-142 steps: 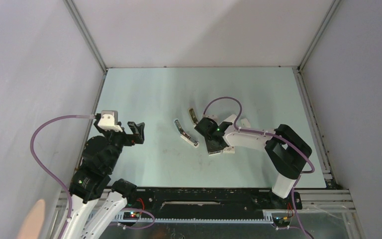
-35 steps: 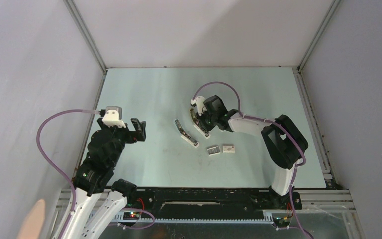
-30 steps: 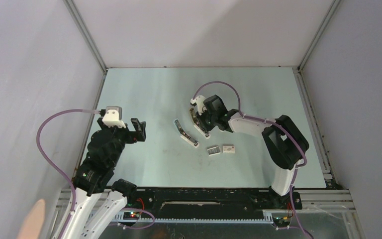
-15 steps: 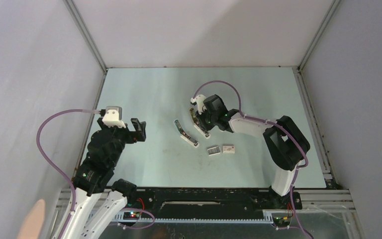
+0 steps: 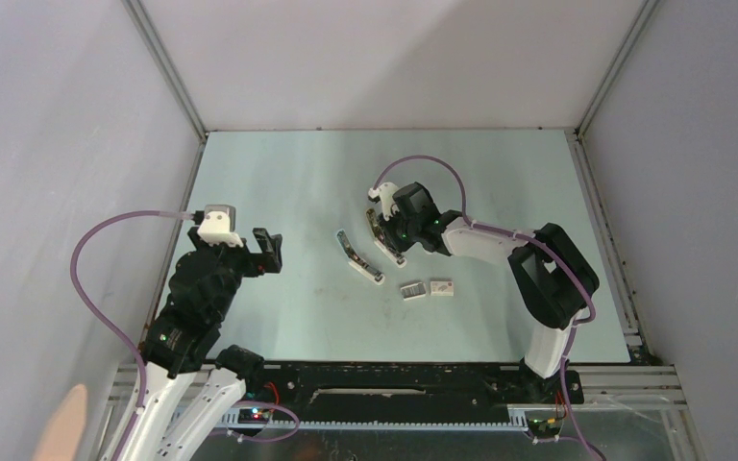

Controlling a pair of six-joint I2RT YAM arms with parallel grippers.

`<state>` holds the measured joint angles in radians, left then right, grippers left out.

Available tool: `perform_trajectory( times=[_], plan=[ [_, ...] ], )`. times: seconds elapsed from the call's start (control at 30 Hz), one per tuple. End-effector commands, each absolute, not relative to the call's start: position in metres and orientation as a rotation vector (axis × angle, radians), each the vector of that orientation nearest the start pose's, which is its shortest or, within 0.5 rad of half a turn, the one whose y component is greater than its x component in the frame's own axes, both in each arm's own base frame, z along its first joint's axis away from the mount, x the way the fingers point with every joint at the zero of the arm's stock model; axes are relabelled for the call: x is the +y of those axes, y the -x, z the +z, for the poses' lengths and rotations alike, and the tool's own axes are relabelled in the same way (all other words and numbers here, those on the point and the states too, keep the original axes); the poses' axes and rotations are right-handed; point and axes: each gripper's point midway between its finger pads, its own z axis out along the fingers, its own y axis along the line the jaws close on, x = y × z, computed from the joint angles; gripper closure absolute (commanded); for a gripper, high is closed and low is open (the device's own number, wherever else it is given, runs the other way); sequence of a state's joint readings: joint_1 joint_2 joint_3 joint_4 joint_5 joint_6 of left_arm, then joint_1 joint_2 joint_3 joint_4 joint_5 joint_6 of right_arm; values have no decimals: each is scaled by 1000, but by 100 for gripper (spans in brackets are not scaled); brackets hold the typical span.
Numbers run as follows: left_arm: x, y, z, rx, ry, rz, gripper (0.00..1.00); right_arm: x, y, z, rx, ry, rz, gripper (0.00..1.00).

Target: Load the staples into the stapler

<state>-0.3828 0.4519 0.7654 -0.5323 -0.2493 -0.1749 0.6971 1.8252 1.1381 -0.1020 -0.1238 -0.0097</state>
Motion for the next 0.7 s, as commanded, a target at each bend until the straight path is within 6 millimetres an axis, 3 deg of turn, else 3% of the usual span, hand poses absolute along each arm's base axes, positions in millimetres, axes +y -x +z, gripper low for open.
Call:
perform_trajectory(
  times=[0.0,0.67],
  plan=[
    [-54,-228,276,1753,-16,-193,2,325,-348,76,2163,874,511,86],
    [-54,-228,277,1751,-15,-193,2,322,-347,62,2216,849,501,86]
  ],
)
